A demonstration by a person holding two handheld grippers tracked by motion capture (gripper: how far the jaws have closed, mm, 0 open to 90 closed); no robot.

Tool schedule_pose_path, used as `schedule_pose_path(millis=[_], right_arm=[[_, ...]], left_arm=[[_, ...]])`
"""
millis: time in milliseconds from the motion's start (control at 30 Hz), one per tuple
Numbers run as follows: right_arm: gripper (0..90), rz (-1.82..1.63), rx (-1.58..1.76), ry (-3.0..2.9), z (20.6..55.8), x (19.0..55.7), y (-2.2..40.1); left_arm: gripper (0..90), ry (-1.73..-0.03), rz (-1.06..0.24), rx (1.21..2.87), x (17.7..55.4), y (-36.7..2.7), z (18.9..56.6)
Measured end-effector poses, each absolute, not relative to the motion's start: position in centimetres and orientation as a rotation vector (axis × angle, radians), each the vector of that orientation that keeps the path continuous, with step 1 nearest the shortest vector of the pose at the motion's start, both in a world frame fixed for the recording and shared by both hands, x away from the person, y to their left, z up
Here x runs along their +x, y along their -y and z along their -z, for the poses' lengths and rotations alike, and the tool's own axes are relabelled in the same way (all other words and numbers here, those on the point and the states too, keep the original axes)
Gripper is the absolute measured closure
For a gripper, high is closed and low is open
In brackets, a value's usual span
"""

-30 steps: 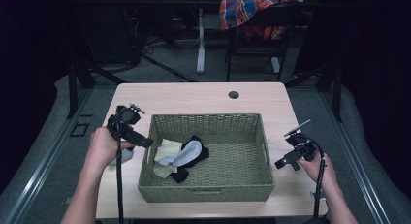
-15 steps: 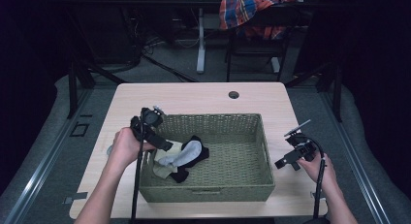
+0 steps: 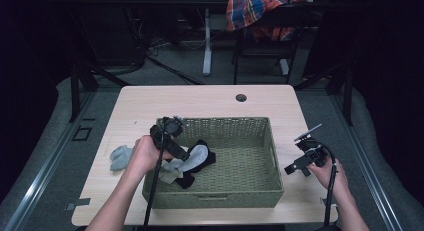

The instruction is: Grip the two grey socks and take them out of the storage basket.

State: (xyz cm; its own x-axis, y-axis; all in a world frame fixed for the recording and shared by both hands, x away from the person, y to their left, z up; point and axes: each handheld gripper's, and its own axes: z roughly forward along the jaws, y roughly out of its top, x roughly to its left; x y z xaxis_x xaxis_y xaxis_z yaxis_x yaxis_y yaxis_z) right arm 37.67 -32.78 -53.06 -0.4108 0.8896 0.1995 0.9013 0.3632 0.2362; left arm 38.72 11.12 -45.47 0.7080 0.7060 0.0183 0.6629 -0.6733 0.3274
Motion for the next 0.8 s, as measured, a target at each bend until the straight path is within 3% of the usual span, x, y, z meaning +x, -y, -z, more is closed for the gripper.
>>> schedule_pose_path(millis=[67,233,633,700,800], right_arm=[[1.0,0.413,-1.635,2.592,52.8,37.9,32.9],[1.0,0.447,-1.667,2.573,53.1,37.9,32.7],[1.1,0.419,-1.626,2.587,52.9,37.8,32.8],[1.1,0.414,-1.632,2.590,52.8,37.8,32.8],[1.1,0.416,-1.637,2.587,52.9,37.8,32.9]], left_arm=[[2.9,-1.068,-0.201,2.630,38.7,-10.7,45.8],[17.3,-1.040,-0.155,2.666,38.7,-10.1,46.6],[64.4,-1.026,-0.115,2.790,39.2,-8.8,49.7],[75.7,-1.020,-0.092,2.806,39.2,-8.6,50.0],[83.3,-1.004,-0.123,2.811,39.0,-8.6,50.0]])
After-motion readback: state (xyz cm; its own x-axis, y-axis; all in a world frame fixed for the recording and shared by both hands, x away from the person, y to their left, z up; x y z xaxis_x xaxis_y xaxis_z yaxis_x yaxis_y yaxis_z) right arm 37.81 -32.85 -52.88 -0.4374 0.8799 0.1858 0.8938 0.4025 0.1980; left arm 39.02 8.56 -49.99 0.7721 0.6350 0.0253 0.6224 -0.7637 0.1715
